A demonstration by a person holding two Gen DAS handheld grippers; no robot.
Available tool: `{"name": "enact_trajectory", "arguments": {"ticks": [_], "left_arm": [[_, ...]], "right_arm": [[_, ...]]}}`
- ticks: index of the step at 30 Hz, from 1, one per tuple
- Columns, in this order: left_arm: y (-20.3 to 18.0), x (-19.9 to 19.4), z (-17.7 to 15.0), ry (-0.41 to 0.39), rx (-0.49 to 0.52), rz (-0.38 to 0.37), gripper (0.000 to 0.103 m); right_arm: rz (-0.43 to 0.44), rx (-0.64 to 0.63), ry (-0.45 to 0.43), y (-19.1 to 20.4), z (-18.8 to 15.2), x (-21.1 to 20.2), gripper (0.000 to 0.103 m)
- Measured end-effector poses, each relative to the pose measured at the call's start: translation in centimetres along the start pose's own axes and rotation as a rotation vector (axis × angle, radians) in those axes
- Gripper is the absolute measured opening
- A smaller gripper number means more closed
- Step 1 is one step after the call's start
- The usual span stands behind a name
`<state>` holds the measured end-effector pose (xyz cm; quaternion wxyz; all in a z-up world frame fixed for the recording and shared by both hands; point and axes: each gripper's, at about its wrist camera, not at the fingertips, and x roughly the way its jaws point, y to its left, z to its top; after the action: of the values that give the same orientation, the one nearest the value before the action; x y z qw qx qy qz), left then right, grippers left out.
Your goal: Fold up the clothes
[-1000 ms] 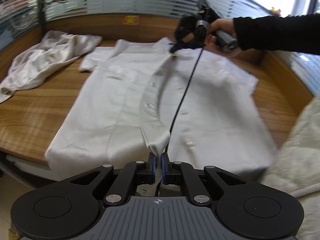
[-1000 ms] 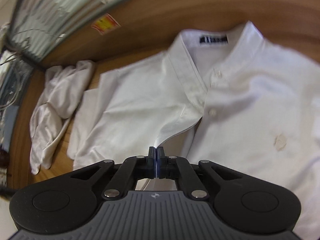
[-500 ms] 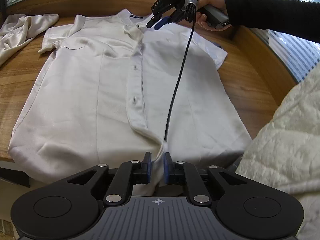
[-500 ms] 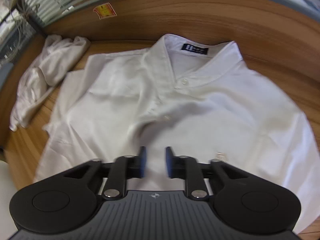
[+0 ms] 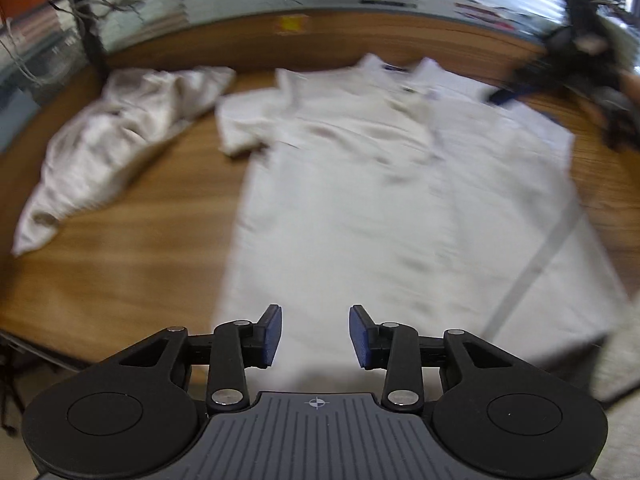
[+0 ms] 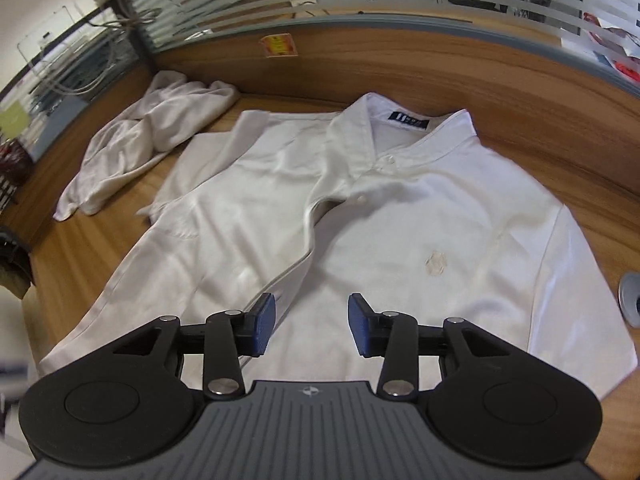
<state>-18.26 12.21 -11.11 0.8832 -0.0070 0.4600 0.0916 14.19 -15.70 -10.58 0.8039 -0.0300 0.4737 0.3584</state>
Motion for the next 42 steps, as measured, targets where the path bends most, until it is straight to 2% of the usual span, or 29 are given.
{"name": "enact_trajectory", "arguments": {"ticks": [4,8,12,14,16,18,22,26,30,35,38,41,42], "left_arm": [[4.1,3.0,2.2,-0.022,0.064,0.040,0.041],[7.0,6.9,4.3,-0.029,0.194,0.036,0.041],[9.1,10.2,7.1,-0.052,0.288,-0.029,0.041],[10.0,11.6,8.6,-0.047,0.272,-0.108,0.042],[10.8,12.6,9.9,-0.026,0.213,-0.205,0.043],[11.2,13.5,11.0,-0.015,0.170,-0.262,0.043],[11.1,15.1,12.5,0.003,0.086,-0.322,0.043],[10.7,16.1,13.5,-0.003,-0.010,-0.342,0.043],[10.2,17.3,14.2,0.007,-0.132,-0.331,0.043],[9.8,18.7,14.6,0.019,-0.309,-0.317,0.043],[9.9,19.5,14.6,0.017,-0.429,-0.314,0.043],[9.8,19.8,14.6,0.002,-0.499,-0.278,0.043],[9.7,19.9,14.6,0.002,-0.506,-0.268,0.043]], "right_arm": [[-0.038,0.031,-0.007,2.2,-2.5,-1.2,0.045],[-0.102,0.108,-0.040,4.8,-4.7,-2.0,0.045],[-0.201,0.250,-0.085,6.5,-6.9,-2.6,0.045],[-0.263,0.336,-0.118,6.7,-7.9,-3.0,0.045],[-0.327,0.421,-0.154,6.6,-9.0,-3.5,0.045],[-0.388,0.483,-0.192,6.2,-10.0,-4.0,0.045],[-0.484,0.621,-0.226,4.2,-12.1,-4.7,0.045],[-0.513,0.774,-0.255,1.0,-14.5,-5.1,0.045],[-0.487,0.912,-0.288,-3.3,-16.2,-5.2,0.045],[-0.342,1.129,-0.391,-8.9,-17.0,-5.0,0.045],[-0.275,1.241,-0.415,-11.8,-16.9,-4.1,0.042],[-0.244,1.296,-0.398,-13.5,-16.5,-2.9,0.036],[-0.242,1.301,-0.384,-13.7,-16.3,-2.4,0.024]]}}
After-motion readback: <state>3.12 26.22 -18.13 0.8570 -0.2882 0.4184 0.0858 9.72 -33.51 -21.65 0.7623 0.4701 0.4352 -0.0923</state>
